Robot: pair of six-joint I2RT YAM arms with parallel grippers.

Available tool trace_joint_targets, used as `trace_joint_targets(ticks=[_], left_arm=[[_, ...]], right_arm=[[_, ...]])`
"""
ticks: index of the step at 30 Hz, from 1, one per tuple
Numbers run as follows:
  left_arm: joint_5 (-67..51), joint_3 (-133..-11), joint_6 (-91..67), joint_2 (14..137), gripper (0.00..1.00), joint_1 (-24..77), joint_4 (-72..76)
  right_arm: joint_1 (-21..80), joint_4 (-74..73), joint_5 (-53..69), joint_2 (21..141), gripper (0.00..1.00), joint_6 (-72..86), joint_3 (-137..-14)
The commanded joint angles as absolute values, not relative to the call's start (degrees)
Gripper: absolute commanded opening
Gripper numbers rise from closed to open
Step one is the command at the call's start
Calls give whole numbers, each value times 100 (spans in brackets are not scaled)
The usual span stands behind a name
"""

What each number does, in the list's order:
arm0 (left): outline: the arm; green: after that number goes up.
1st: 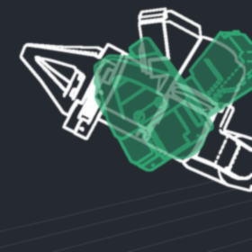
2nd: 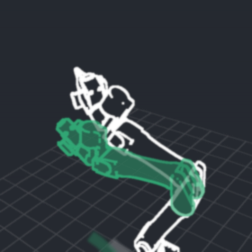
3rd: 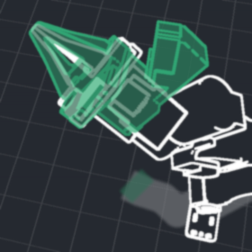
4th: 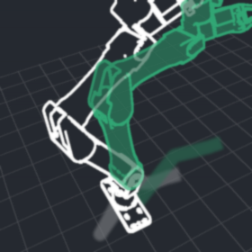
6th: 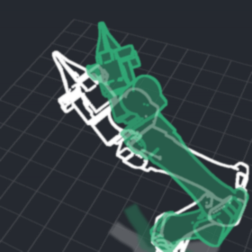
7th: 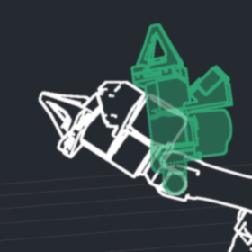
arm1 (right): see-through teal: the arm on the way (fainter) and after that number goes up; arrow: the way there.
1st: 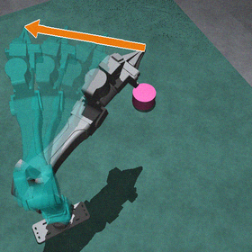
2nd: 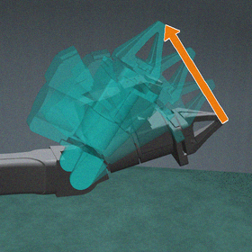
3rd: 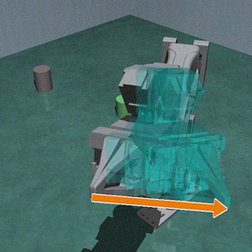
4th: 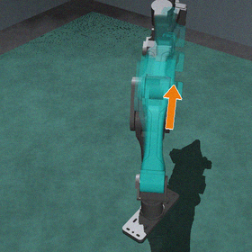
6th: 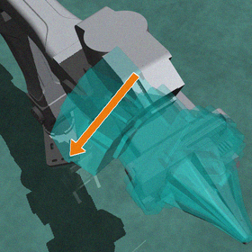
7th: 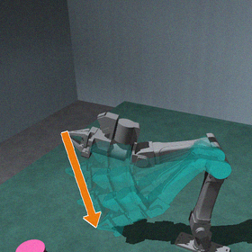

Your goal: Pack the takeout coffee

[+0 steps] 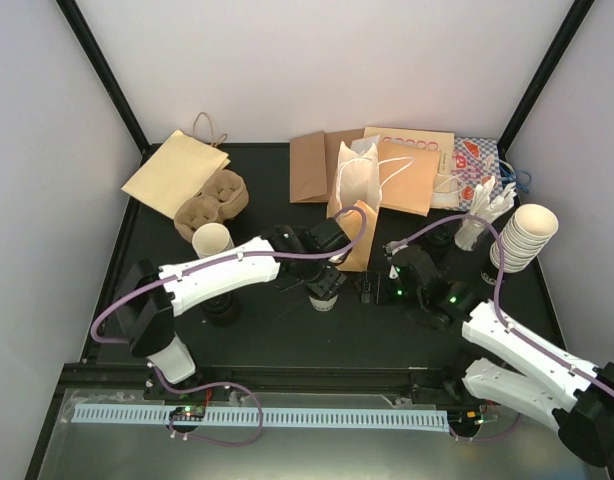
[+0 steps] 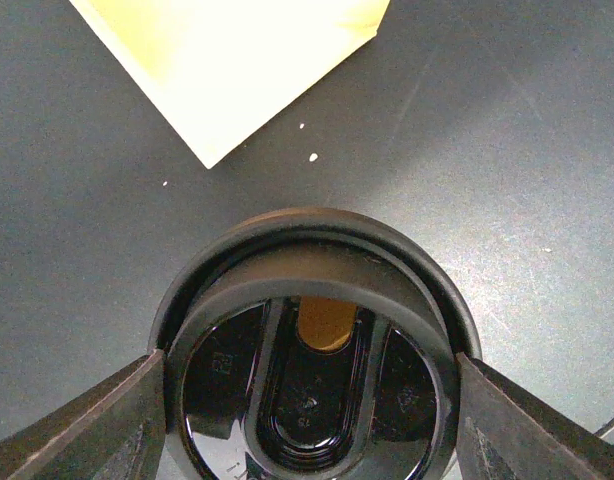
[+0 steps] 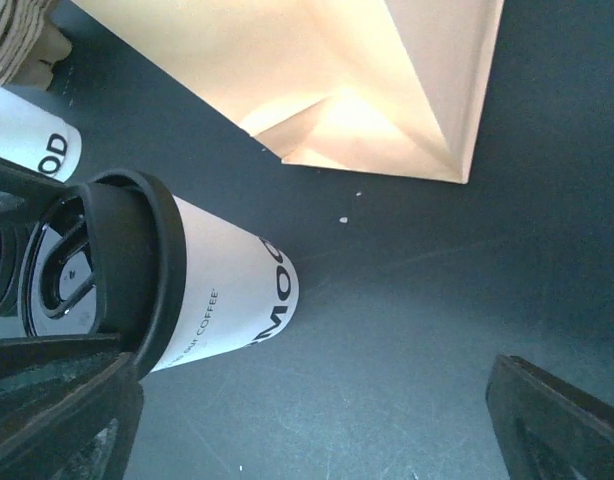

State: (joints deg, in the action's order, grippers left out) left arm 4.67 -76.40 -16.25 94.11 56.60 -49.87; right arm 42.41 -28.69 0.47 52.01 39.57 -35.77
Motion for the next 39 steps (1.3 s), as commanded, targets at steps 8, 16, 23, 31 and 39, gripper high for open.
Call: trace_joint_targets(ticks=[8,16,23,31,39], left_arm=[[446,-7786,-1438,9773,61,5660,-5379],[528,-7829,-1388,9861,61,5660,-5519],[502,-7836,-1354,9914,61,5677,-5537],[482,-7869,-1339,9988,60,5706,-5549],[475,-7860,-1340,10077,60,5717,-5556]], right_arm=[[3425,-1339,2268,5542,81,4242,-2917],[3342,-696,2687,5968,72,4394,-2898],[3331,-333,2886,6349,65,4513,-2841],[3308,-211,2761,6646,59,4587,-2620],[3248,-20,2752,6865,56,4768,-2233]])
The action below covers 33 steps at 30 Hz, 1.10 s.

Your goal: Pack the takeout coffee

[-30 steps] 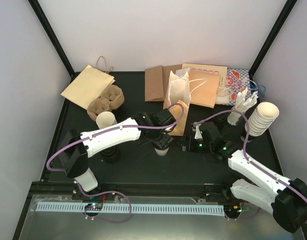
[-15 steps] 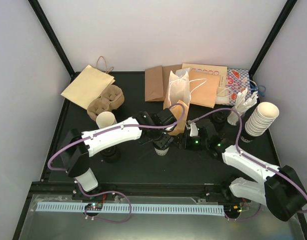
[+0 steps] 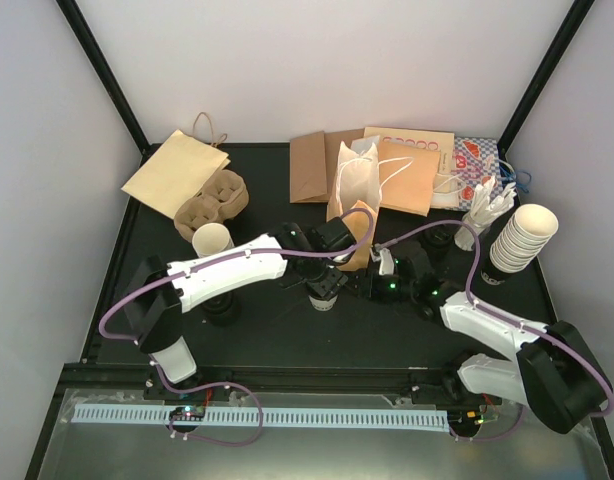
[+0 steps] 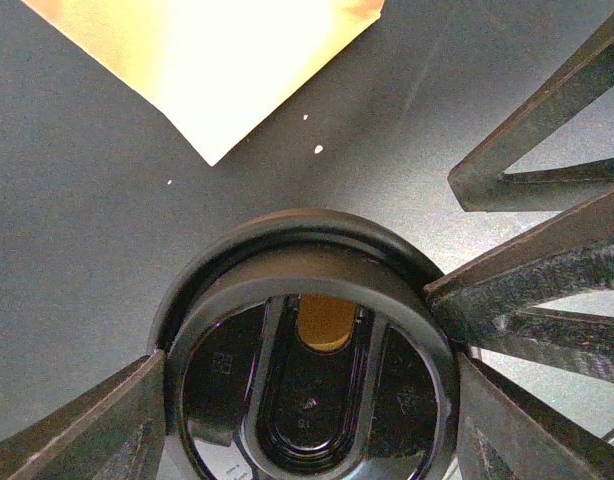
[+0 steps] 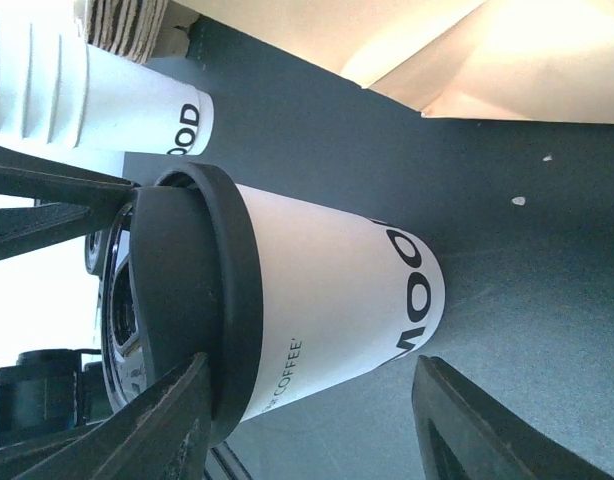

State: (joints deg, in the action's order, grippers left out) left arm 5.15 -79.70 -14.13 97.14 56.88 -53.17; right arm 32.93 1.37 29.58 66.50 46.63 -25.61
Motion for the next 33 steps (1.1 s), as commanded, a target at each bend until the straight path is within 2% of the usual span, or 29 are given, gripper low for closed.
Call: trace_joint_targets(ticks=[1,17,33], left_arm=[[467,-7847,-1347,10081,60,5723,-5547],[698,-7528,-1537,10255,58,5980,-5478],[626,-7469,-1493,9971,58,5995,-5506]], right_arm=[[3239,22,2765,6895,56,4786,-2172],[3239,-402,2633,6947,56,4395,-2230],[3016,-1376,2403,5673,64,3809,-3050]])
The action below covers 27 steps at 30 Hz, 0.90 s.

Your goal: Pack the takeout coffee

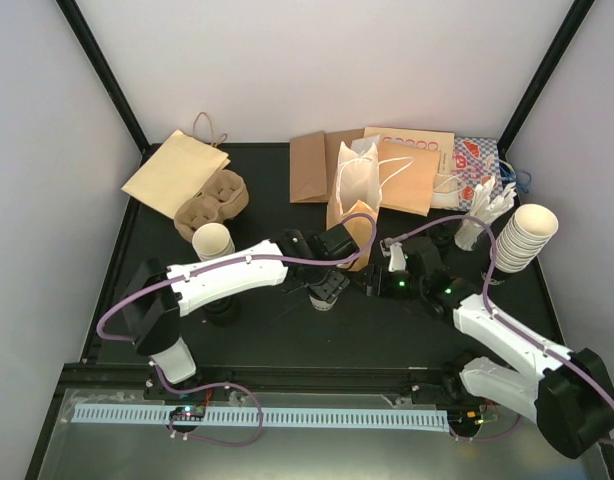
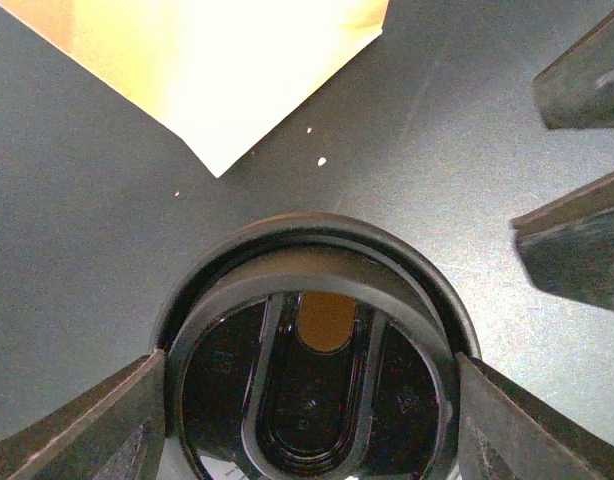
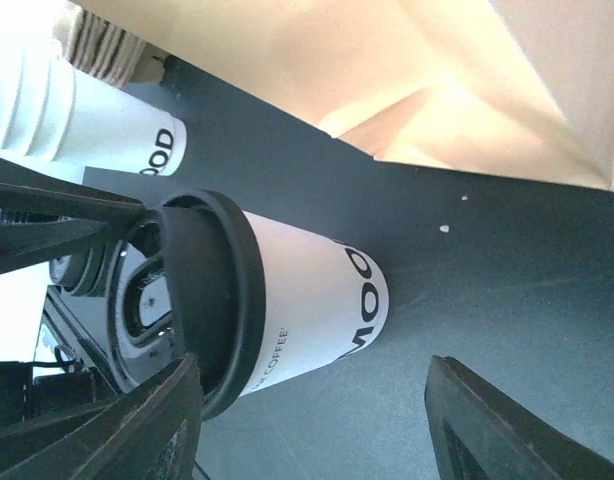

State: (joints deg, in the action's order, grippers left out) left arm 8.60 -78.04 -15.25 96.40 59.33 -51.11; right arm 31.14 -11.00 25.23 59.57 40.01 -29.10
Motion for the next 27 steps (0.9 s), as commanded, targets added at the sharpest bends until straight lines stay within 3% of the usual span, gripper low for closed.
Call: trace_joint_targets(ticks=[1,13,27], left_arm=[[618,-7483,-1494,9941,58,5994,-5535],[467,-7496,-1439,9595,58,5994,-5583],[633,-7473,-1494,9720,57,5994,-5501]], right_arm=[[3015,-1360,2468,5629,64,3773,-3045],[3010,-855,3033,5695,65,3811,-2804],[3015,-165,3441,6468,54,4119,-2768]])
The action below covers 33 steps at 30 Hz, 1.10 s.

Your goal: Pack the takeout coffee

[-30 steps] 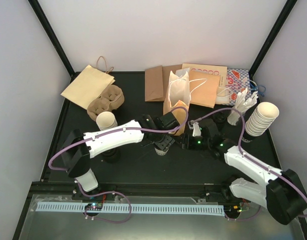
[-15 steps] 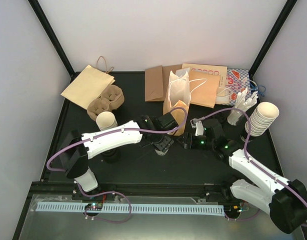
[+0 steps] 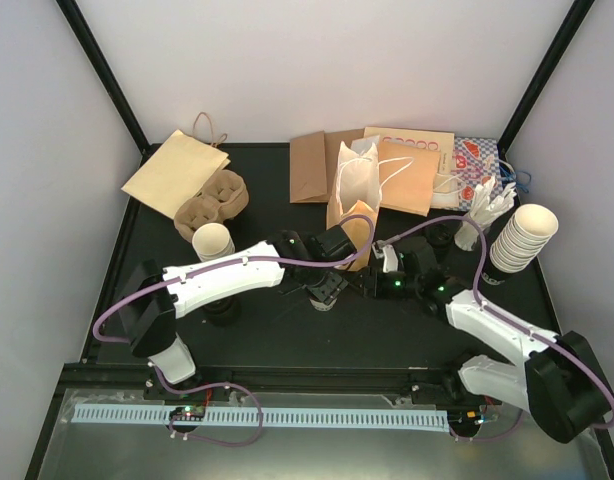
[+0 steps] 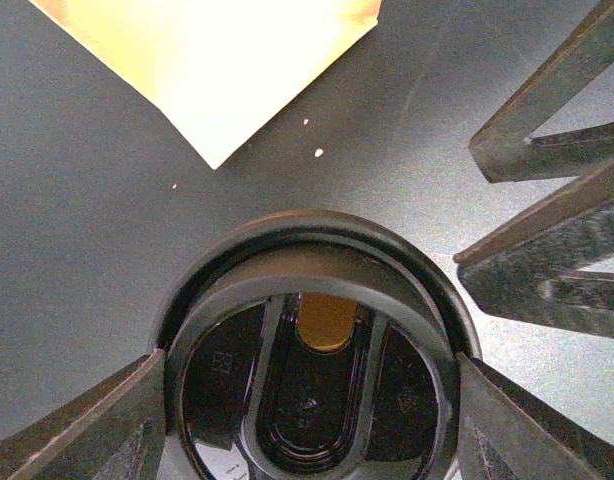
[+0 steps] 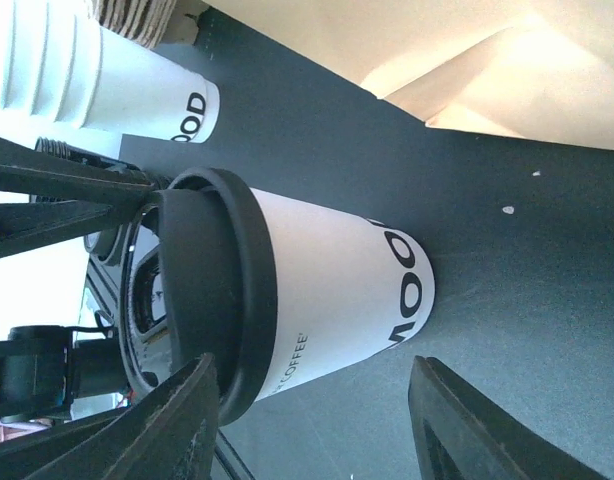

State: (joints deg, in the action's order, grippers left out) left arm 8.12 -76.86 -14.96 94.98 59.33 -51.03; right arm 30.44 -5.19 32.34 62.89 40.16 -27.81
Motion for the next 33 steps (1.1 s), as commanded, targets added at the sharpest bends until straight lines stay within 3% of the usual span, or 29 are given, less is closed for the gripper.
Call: trace_joint_targets(ticks=[1,11,13,20,33], left_arm=[[648,-7471,-1512,9721,57,5994,-5493],[721,-7440,-1600,9836,57,5964,-5418],[704,-7421,-1644,9826,57,5951,-5382],[657,-7442,-1811,9787,56,5883,-5344],[584,-7544,-1880,9773,56,5862,-5387]], right_arm=[[3012,-128,3450,6549,53,4129,-2769],[3015,175,3582,7184,48,4214,-2626],[3015,136,3500,7078,44,4238,-2566],[3014,-166,3198,5906,45,4180,-2309],[3041,261,3903,6120,45,4267,-2266]])
